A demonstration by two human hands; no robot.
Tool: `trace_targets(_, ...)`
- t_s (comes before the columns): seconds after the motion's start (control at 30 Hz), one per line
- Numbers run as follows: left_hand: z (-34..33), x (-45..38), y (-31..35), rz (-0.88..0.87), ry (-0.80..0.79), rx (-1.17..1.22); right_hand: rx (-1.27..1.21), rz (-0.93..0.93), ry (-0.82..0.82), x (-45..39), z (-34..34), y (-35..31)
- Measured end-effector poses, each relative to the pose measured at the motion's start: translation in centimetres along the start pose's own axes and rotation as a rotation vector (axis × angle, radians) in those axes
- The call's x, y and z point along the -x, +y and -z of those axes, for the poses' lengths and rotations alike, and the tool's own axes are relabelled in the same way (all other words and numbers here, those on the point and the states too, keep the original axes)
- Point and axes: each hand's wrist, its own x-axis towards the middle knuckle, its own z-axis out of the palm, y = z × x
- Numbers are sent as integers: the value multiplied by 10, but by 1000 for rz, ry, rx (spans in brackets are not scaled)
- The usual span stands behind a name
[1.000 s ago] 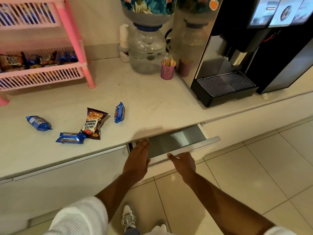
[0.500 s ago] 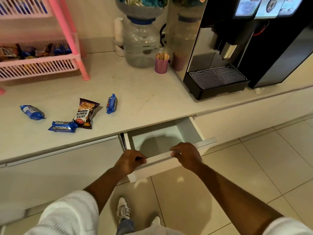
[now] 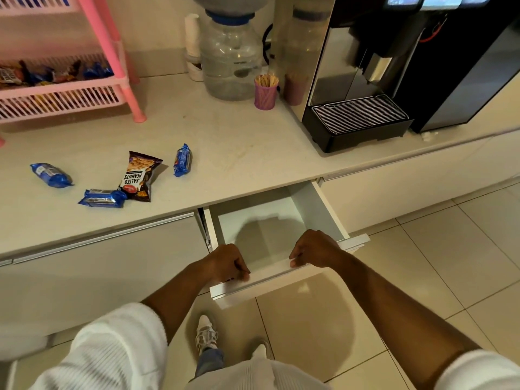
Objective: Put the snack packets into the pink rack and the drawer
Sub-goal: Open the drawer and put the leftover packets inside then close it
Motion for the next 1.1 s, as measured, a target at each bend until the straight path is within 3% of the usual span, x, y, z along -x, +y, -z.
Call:
trace_targets(0.37,-17,12,5,-16,-187,43,90,-93,-242,4,0,-5)
trace_targets(0.67,-23,23,0,-87,-157,92,81,-103,-362,9,6,-14)
trace_targets(0.83,4,35,-18,-107,134,47,-48,-48,-173,-7,14,-42)
trace_targets(1.1,116,52,-63,-135,638,-67,-119,64,171,-58,9,-128)
